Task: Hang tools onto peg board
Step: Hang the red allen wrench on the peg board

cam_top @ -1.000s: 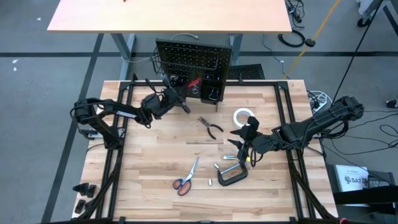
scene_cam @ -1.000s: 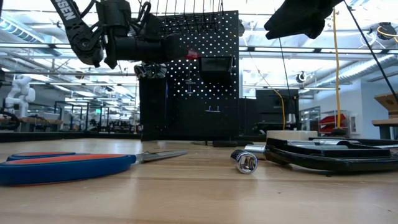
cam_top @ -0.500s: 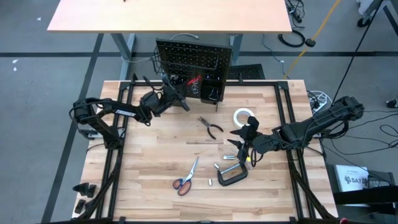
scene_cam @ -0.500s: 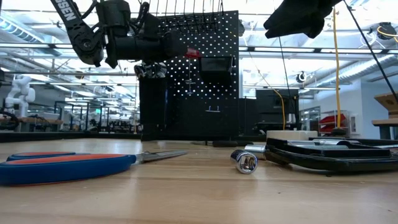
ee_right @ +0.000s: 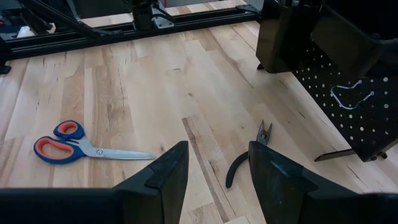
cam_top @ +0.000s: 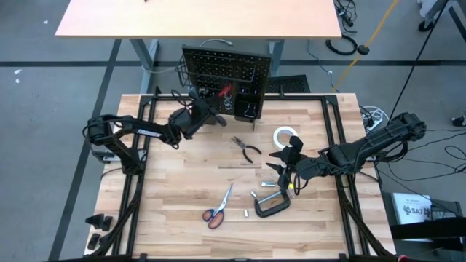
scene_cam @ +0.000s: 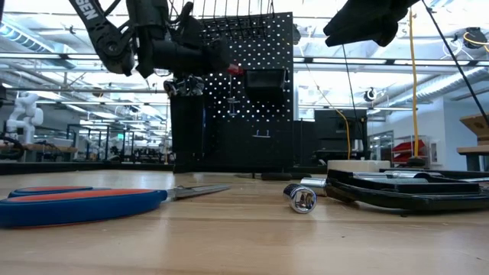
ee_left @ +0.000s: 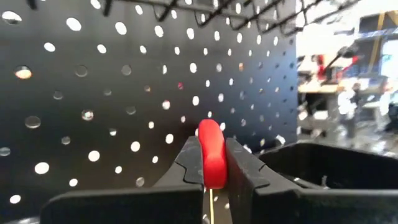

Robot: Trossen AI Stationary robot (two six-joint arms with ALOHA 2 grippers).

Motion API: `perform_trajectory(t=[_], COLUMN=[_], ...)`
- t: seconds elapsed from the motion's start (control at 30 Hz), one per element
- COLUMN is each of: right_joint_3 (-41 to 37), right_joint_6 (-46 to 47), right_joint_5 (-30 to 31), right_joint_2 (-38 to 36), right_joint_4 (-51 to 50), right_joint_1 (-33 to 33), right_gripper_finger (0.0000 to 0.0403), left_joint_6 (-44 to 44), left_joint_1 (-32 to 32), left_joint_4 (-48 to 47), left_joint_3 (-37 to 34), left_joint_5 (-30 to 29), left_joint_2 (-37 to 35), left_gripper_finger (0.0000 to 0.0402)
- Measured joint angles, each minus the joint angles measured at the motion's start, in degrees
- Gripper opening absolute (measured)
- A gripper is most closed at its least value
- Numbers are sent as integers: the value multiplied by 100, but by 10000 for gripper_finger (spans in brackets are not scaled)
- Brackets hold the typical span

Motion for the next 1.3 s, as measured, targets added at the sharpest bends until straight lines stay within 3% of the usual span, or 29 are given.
perform_trajectory(t=[0.27, 1.03, 1.3], right_joint_3=[0, 0, 0], right_joint_6=[0, 0, -1], right_joint_5=[2, -1, -1], right_joint_2=[0, 0, 0], right_joint_4=[2, 13, 42], right_joint_1=[2, 2, 2], right_gripper_finger=[160, 160, 160], left_joint_6=[467, 325, 355], left_joint_1=[-226, -244, -246], left_joint_4=[-403, -163, -256], left_joint_3=[247, 253, 261], left_joint_5=[-434, -399, -488], left_joint_2=[12, -1, -6], left_gripper_finger=[23, 24, 101])
